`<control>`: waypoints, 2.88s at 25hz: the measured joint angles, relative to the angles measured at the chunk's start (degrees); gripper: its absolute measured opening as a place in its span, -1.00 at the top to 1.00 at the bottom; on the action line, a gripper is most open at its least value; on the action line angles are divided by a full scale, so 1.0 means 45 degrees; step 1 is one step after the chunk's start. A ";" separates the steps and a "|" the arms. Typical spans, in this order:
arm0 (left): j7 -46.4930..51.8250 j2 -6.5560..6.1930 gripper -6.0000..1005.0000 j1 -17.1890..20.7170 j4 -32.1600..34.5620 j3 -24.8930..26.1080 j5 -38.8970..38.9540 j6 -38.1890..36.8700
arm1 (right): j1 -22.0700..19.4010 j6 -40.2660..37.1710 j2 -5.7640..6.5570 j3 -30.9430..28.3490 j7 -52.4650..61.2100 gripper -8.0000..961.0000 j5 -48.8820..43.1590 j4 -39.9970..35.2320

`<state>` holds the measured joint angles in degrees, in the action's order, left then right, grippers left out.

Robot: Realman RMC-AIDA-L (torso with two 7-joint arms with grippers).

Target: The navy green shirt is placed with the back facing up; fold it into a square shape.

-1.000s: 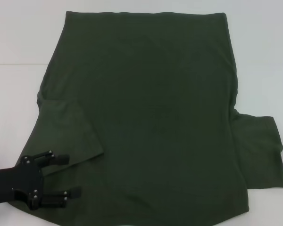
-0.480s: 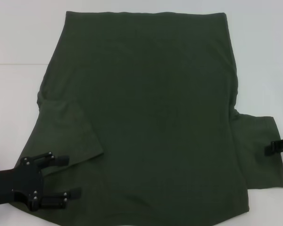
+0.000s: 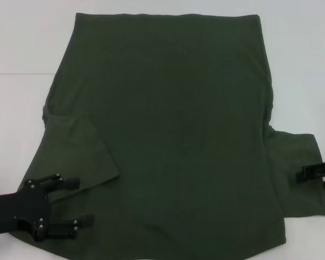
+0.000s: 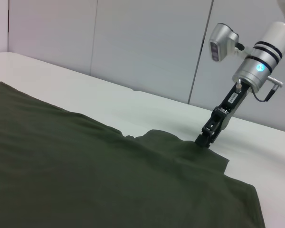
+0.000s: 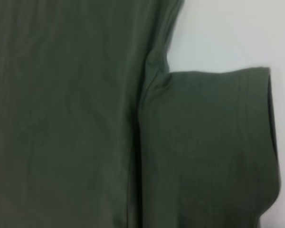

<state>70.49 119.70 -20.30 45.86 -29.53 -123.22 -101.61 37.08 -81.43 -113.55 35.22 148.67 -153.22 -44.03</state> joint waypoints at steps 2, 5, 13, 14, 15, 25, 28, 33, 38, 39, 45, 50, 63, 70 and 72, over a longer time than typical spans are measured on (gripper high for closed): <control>0.0000 0.0017 -0.86 0.0000 0.0002 0.0000 0.0000 0.0026 | 0.0023 0.0135 0.0001 0.0109 -0.0008 -0.90 0.0001 0.0131; -0.0001 0.0030 -0.86 0.0000 0.0005 0.0000 -0.0001 0.0039 | 0.0042 0.0204 -0.0004 0.0156 -0.0011 -0.89 0.0005 0.0181; 0.0000 0.0072 -0.86 0.0009 0.0005 0.0000 0.0000 0.0081 | 0.0222 0.0235 -0.0144 0.0228 -0.0012 -0.86 0.0004 0.0210; -0.0001 0.0073 -0.86 0.0019 0.0005 0.0000 0.0000 0.0082 | 0.0256 0.0248 -0.0161 0.0262 -0.0012 -0.86 0.0005 0.0228; 0.0000 0.0073 -0.86 0.0030 0.0005 0.0000 0.0000 0.0081 | 0.0278 0.0286 -0.0168 0.0293 -0.0012 -0.85 0.0006 0.0260; 0.0002 0.0078 -0.86 0.0078 0.0005 0.0015 0.0000 0.0081 | 0.0280 0.0415 -0.0175 0.0575 -0.0070 -0.81 -0.0054 0.0255; 0.0009 0.0078 -0.86 0.0067 0.0005 0.0102 -0.0001 0.0045 | 0.0272 0.0456 -0.0172 0.0973 -0.0044 -0.66 -0.0056 0.0222; 0.0024 0.0078 -0.86 0.0048 0.0005 0.0177 0.0000 -0.0013 | 0.0283 0.0450 -0.0189 0.1151 -0.0008 -0.23 -0.0107 0.0257; 0.0031 0.0081 -0.86 0.0067 -0.0008 0.0177 0.0000 0.0023 | 0.0277 0.0427 -0.0160 0.1160 -0.0037 0.20 -0.0113 0.0246; 0.0034 0.0086 -0.86 0.0067 -0.0014 0.0176 0.0000 0.0025 | 0.0276 0.0427 -0.0154 0.1160 -0.0056 0.25 -0.0113 0.0242; 0.0044 0.0100 -0.86 0.0082 -0.0017 0.0176 0.0000 0.0048 | 0.0272 0.0427 -0.0097 0.1158 -0.0101 0.53 -0.0100 0.0228; 0.0073 0.0097 -0.86 0.0078 -0.0016 0.0175 0.0000 0.0061 | 0.0134 0.0419 -0.0032 0.1108 -0.0140 0.86 -0.0028 -0.0031; 0.0092 0.0097 -0.86 0.0117 -0.0049 0.0176 0.0000 0.0082 | -0.0237 -0.0504 0.0150 -0.0818 -0.0652 0.93 0.0563 -0.1782; 0.0099 0.0097 -0.86 0.0126 -0.0101 0.0176 0.0000 0.0034 | 0.0316 -0.0722 0.0069 -0.0390 -0.0779 0.93 0.1268 -0.1897; 0.0099 0.0091 -0.86 0.0138 -0.0154 0.0177 0.0000 0.0030 | 0.0611 -0.0773 -0.0074 -0.0010 -0.0791 0.93 0.1297 -0.1862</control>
<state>70.93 120.11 -19.68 45.16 -28.74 -123.22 -101.47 39.83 -84.91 -113.88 35.17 145.11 -147.38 -52.40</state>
